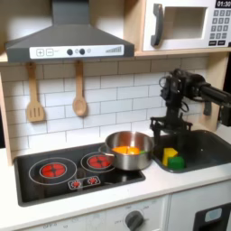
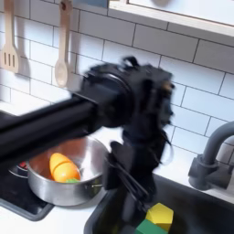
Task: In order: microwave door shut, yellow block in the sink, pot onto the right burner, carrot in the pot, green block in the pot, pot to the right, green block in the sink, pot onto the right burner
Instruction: 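Take the green block out of the pot and put it in the sink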
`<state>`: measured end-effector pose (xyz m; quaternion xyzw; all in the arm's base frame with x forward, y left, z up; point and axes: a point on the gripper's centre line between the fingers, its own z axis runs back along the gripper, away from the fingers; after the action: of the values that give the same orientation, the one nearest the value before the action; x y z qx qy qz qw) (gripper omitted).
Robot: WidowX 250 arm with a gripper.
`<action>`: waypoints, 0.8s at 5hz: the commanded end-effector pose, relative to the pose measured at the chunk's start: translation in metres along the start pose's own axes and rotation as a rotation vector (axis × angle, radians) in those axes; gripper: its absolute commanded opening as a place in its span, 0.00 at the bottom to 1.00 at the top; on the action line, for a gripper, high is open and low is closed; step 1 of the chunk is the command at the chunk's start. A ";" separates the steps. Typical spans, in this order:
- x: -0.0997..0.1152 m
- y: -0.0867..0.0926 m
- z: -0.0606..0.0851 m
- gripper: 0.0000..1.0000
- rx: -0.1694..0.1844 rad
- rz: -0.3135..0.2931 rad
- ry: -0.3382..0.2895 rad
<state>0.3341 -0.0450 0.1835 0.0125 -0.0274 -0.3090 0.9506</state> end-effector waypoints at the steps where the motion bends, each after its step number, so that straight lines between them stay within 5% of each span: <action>1: -0.015 0.044 0.034 1.00 0.037 0.161 -0.037; 3: -0.033 0.069 0.032 1.00 0.090 0.330 0.032; 4: -0.035 0.068 0.017 1.00 0.061 0.404 0.092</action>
<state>0.3445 0.0295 0.2038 0.0518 0.0009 -0.1107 0.9925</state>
